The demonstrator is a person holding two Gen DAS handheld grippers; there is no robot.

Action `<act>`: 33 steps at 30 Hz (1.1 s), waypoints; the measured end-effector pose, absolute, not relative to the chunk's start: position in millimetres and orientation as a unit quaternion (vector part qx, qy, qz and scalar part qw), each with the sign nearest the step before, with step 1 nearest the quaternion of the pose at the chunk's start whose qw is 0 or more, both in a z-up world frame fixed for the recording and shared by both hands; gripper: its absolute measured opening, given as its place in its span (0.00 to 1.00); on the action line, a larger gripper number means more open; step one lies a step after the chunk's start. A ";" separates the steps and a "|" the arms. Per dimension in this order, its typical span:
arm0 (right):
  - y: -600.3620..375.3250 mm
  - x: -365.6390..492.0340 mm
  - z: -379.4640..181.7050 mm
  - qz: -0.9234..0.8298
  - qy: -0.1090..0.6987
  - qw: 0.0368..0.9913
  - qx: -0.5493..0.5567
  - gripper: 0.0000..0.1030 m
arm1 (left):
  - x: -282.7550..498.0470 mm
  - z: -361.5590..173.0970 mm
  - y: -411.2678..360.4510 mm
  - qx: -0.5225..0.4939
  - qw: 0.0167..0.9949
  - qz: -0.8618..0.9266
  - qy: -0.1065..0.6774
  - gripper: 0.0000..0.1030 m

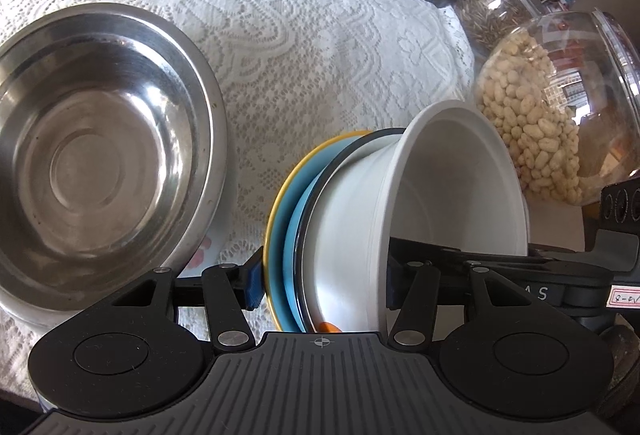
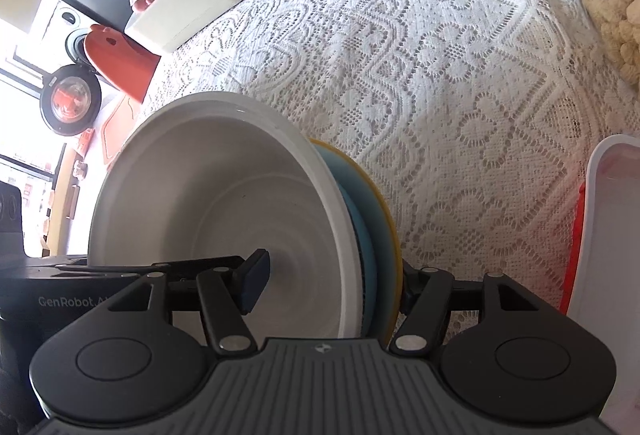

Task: Organize plates and bowls

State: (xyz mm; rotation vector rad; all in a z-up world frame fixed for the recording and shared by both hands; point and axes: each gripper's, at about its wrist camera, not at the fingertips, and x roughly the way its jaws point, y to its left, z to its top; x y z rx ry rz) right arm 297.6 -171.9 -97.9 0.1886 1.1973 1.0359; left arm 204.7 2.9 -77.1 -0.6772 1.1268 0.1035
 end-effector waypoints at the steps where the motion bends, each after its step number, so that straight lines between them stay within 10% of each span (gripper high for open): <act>1: -172.4 297.9 -98.5 0.466 0.537 0.698 0.086 0.62 | 204.7 -77.1 2.4 -0.313 0.791 0.048 0.523 0.55; 33: -181.6 288.8 -72.8 0.440 0.540 0.712 0.089 0.59 | 199.0 -54.2 1.5 -0.316 0.808 0.036 0.496 0.56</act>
